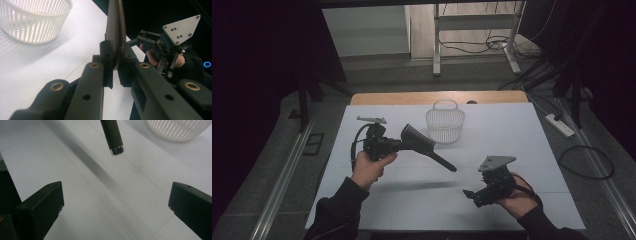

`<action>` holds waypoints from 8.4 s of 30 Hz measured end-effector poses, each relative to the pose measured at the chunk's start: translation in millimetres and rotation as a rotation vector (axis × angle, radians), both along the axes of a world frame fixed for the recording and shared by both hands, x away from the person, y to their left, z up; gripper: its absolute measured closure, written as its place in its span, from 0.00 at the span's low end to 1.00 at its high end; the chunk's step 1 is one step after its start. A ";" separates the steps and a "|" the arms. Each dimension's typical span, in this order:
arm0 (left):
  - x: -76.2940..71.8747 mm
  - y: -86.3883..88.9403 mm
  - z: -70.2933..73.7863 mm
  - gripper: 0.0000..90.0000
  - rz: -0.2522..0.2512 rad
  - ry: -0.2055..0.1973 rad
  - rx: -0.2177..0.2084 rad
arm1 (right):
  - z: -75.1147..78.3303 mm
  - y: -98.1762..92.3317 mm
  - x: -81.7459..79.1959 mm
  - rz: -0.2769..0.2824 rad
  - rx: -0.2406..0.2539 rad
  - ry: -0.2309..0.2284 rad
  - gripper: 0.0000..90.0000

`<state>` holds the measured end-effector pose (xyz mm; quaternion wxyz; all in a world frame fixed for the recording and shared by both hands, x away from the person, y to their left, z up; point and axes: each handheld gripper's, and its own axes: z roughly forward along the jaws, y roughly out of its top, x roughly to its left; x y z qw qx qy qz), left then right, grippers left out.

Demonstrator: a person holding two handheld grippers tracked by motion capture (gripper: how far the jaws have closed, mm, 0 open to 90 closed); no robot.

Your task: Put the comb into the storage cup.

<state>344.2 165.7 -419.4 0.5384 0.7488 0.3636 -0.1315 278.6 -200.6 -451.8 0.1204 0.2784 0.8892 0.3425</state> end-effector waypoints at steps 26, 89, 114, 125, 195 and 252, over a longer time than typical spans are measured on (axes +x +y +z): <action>20.4 10.8 14.1 0.92 0.049 -0.025 0.007 | -4.2 -41.3 -12.6 -0.132 -0.001 0.020 0.00; 82.8 10.1 64.8 0.92 0.191 -0.061 0.070 | 6.6 -114.9 -60.3 -0.399 -0.009 0.048 0.00; 105.1 -6.8 56.9 0.92 0.228 -0.059 0.088 | 7.7 -119.2 -60.4 -0.435 0.022 0.037 0.00; 113.4 -17.9 47.5 0.92 0.227 -0.046 0.098 | 7.5 -118.9 -60.4 -0.432 0.020 0.039 0.00; 132.7 -51.6 -28.4 0.91 0.273 0.059 0.106 | 7.5 -119.7 -61.0 -0.422 0.028 0.041 0.00; 131.1 -45.3 -45.9 0.38 0.332 -0.059 0.280 | 7.3 -119.3 -61.2 -0.416 0.022 0.043 0.00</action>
